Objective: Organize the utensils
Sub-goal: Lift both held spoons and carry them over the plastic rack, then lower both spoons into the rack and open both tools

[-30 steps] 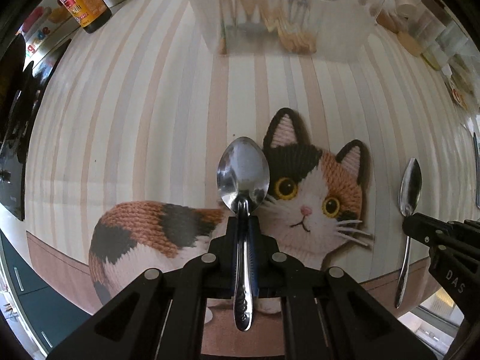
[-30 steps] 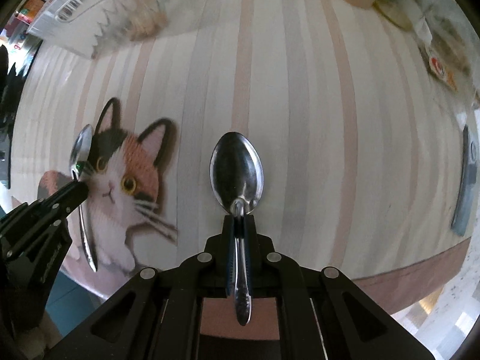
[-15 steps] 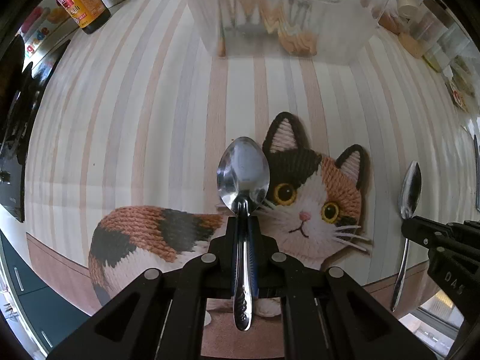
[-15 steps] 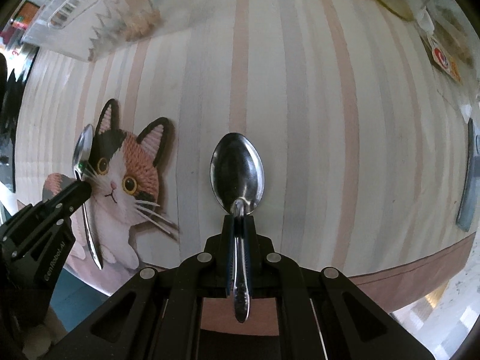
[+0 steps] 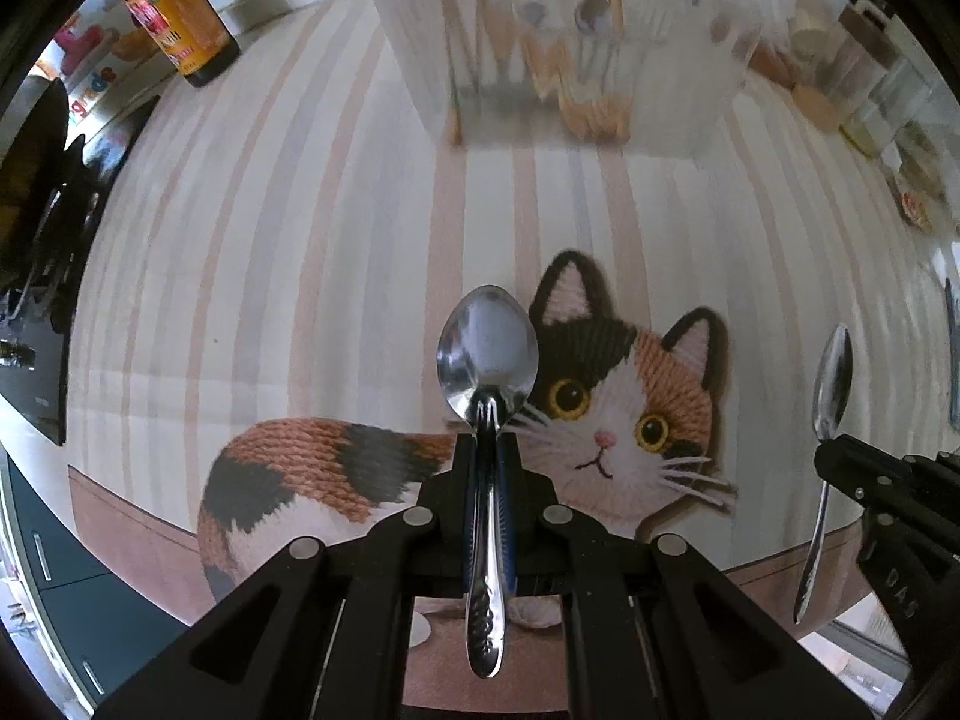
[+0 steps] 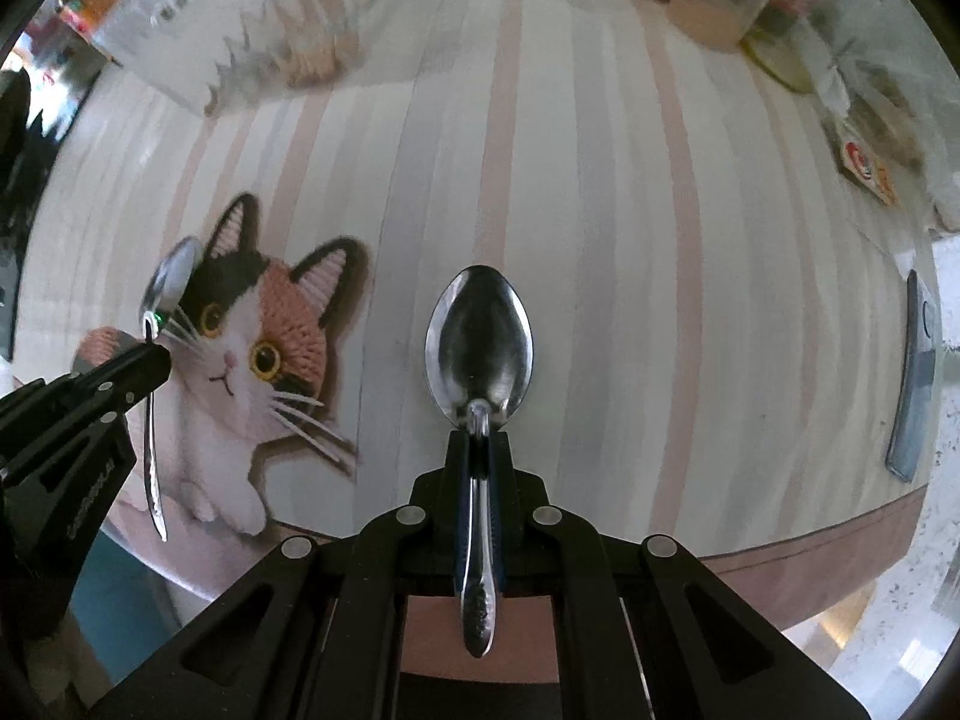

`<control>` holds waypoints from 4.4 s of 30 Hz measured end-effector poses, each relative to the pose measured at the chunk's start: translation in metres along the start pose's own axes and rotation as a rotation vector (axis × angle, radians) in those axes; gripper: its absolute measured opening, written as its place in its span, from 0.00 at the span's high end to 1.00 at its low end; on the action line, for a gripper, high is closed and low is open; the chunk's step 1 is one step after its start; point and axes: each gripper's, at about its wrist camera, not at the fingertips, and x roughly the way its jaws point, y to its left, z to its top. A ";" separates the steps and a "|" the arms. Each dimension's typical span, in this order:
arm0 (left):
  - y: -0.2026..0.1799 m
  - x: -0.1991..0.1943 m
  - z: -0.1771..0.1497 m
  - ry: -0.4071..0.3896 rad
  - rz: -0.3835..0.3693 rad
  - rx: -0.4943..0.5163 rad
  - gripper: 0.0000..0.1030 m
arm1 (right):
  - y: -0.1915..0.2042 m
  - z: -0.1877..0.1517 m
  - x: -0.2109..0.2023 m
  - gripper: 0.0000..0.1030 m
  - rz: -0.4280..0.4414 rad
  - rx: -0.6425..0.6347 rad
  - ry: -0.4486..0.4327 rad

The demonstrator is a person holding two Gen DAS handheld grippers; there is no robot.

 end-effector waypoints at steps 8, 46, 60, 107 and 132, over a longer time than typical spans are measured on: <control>0.001 -0.039 0.009 -0.076 -0.018 -0.022 0.96 | -0.022 0.003 -0.038 0.94 0.060 0.055 -0.058; 0.034 -0.021 0.037 -0.068 0.050 -0.110 0.96 | -0.015 0.078 0.003 0.93 0.023 -0.023 0.037; 0.037 -0.061 0.038 -0.154 0.042 -0.099 0.96 | -0.016 0.057 -0.028 1.00 0.088 0.005 -0.079; 0.030 -0.166 0.108 -0.358 -0.061 -0.045 0.96 | -0.030 0.099 -0.168 0.93 0.288 0.080 -0.334; 0.062 -0.089 0.246 -0.185 -0.069 0.015 0.39 | 0.006 0.280 -0.115 0.75 0.186 0.125 -0.263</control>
